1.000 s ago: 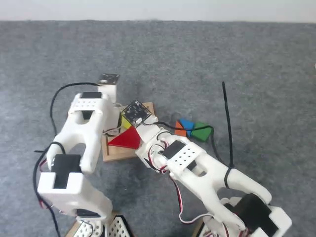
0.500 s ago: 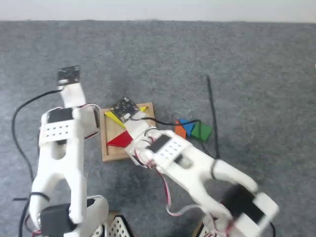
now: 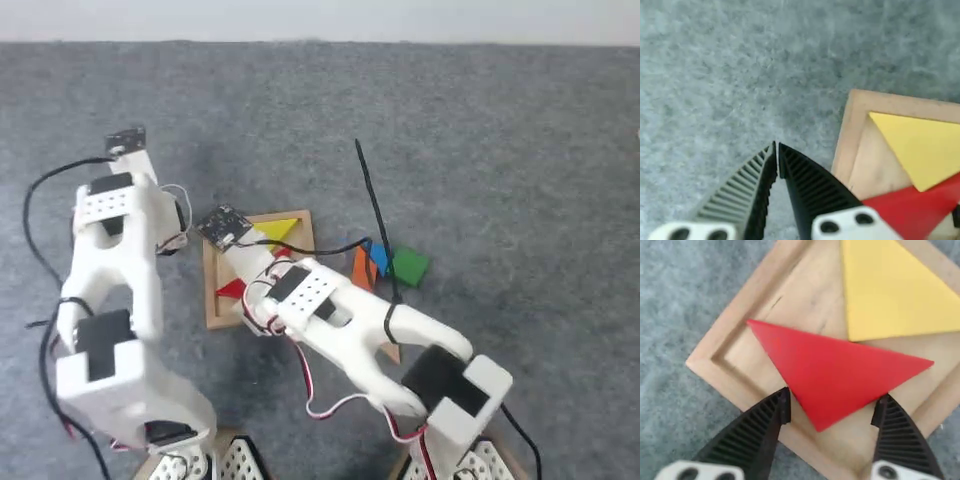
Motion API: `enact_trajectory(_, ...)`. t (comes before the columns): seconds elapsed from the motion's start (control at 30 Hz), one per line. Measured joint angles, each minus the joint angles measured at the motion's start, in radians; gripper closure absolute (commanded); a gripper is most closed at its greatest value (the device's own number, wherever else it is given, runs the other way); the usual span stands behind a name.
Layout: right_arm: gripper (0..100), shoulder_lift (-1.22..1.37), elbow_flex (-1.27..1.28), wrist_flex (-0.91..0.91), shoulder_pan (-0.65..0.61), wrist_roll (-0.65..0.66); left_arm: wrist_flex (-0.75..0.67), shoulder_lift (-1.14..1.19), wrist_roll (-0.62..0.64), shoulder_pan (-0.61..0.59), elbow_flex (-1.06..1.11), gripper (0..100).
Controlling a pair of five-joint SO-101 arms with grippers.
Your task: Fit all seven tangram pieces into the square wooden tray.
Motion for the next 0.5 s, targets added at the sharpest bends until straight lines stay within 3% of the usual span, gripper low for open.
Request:
enact_trajectory(0.23, 92.1, -0.002, -0.014, 0.048, 0.021, 0.005, 0.0, 0.012, 0.005, 0.012, -0.037, 99)
enact_trajectory(0.5, 94.0, -0.005, -0.006, 0.081, 0.069, -0.028, -0.008, 0.06, 0.124, 0.213, -0.124, 99)
